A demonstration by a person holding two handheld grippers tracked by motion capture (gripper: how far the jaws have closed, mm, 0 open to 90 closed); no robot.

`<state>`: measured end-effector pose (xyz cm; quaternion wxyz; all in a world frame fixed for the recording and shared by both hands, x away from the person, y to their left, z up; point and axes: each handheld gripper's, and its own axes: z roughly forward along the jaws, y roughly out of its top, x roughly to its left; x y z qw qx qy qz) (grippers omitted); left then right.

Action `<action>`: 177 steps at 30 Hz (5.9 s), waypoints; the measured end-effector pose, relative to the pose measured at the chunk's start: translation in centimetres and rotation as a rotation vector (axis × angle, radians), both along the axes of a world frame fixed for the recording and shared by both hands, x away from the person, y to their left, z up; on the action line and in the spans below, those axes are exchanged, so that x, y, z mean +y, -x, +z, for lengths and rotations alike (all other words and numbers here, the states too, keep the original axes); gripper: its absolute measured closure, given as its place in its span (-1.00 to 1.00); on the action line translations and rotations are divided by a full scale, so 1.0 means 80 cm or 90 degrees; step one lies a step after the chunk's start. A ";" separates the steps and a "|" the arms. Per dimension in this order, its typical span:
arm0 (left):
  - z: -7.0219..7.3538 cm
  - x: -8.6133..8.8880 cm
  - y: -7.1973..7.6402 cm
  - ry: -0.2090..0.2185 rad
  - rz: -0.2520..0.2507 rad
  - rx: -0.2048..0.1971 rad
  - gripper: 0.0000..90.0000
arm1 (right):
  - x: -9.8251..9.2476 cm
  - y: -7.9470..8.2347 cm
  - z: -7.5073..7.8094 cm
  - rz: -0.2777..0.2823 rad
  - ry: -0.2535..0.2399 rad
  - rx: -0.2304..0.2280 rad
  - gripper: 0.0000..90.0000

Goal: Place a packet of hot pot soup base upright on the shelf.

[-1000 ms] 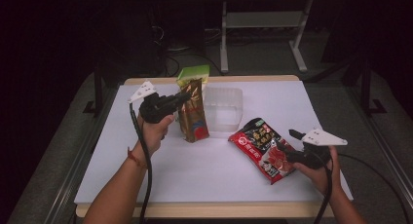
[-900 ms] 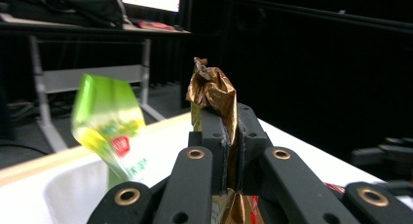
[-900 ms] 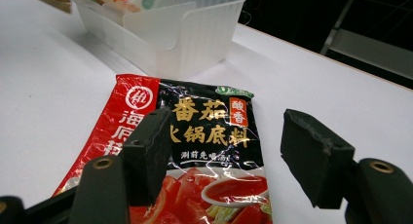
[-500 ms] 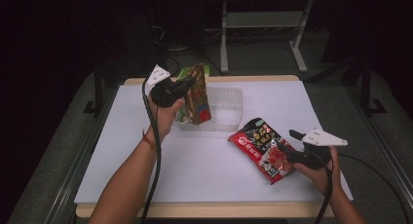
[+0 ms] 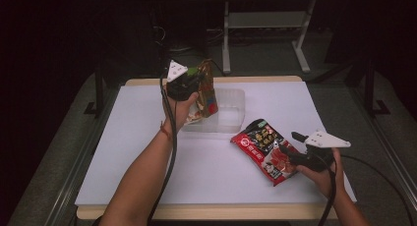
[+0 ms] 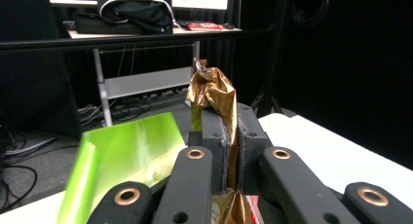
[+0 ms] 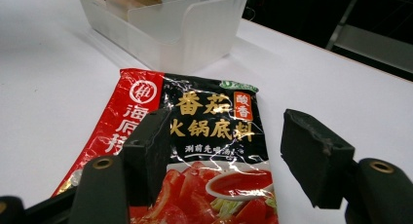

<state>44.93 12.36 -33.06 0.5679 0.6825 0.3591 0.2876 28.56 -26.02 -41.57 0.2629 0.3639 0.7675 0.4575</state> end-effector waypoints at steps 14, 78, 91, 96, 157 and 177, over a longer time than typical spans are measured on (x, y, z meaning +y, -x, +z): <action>-0.043 -0.021 -0.006 -0.006 0.004 0.022 0.87 | 0.001 0.000 -0.002 0.005 0.006 0.003 -0.22; -0.099 0.092 0.157 -0.169 -0.228 0.084 -0.15 | -0.041 -0.028 -0.028 -0.059 0.039 0.174 -0.31; -0.122 0.100 0.187 -0.192 -0.234 0.128 -0.29 | -0.036 -0.037 -0.039 0.046 -0.030 0.280 -0.31; -0.127 0.096 0.188 -0.202 -0.241 0.136 -0.29 | -0.035 -0.037 -0.040 0.044 -0.040 0.290 -0.30; -0.155 -0.006 0.130 -0.255 -0.294 0.234 0.57 | 0.051 -0.009 -0.036 0.195 -0.010 0.343 -0.31; -0.151 0.019 0.112 -0.045 -0.302 0.296 0.42 | 0.067 -0.005 -0.037 0.237 0.002 0.339 -0.38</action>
